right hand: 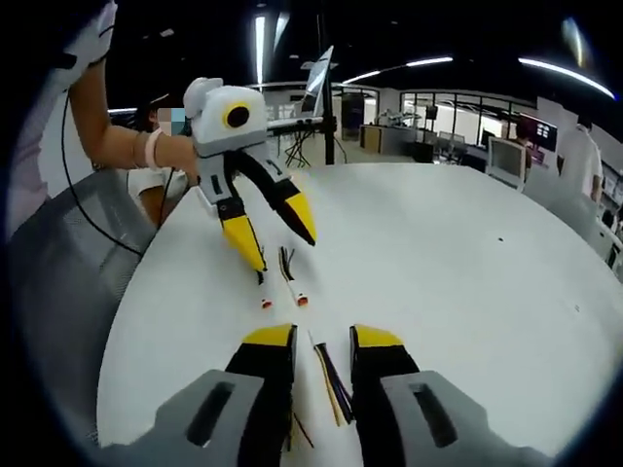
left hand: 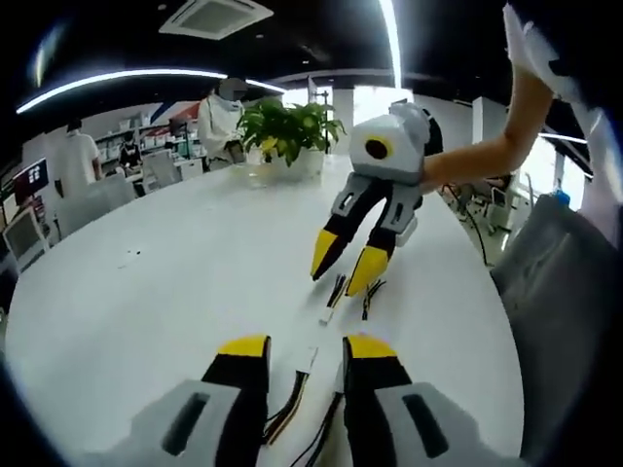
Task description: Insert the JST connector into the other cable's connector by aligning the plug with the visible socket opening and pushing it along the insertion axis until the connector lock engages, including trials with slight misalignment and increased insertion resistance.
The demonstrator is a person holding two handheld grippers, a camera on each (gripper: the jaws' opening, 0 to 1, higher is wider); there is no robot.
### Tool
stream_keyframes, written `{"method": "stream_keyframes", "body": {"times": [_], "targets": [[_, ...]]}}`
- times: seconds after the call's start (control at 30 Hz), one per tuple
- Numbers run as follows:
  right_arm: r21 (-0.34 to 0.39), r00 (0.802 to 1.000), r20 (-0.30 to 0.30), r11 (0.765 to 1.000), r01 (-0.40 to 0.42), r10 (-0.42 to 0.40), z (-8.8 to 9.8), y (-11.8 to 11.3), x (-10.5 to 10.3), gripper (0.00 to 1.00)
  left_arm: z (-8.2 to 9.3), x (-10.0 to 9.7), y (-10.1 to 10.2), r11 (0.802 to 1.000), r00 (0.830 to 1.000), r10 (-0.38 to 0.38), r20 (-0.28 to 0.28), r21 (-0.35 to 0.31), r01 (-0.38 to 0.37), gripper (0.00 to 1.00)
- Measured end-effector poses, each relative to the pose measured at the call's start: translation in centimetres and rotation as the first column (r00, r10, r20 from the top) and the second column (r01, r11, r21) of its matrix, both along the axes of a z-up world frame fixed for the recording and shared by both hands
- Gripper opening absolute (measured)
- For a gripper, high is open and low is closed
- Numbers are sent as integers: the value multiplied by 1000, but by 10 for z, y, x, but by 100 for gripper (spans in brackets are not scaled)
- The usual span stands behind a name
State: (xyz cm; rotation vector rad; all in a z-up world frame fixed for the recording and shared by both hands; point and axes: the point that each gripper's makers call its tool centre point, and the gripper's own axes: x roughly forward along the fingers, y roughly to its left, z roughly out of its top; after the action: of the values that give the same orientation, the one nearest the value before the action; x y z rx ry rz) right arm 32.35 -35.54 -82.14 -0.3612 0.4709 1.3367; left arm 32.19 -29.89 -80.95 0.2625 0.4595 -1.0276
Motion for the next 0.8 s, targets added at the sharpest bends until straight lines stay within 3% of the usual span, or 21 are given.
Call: {"method": "stream_keyframes", "body": {"times": [0.23,0.43,0.8], "targets": [[-3,998,11,998,-64,64,-8,1,-4,16,-7,0,0,999,999,-43,22,-8,43,23],[16,994,20,994,-107,107,-10,5,-5,10,-15,-7,-6,990,988,-142,62,2,142,18],[45,991,1,990,-133,133,-17,6,-6,9,-21,-7,-10,982,981,-178,78,-47,182,11]]}}
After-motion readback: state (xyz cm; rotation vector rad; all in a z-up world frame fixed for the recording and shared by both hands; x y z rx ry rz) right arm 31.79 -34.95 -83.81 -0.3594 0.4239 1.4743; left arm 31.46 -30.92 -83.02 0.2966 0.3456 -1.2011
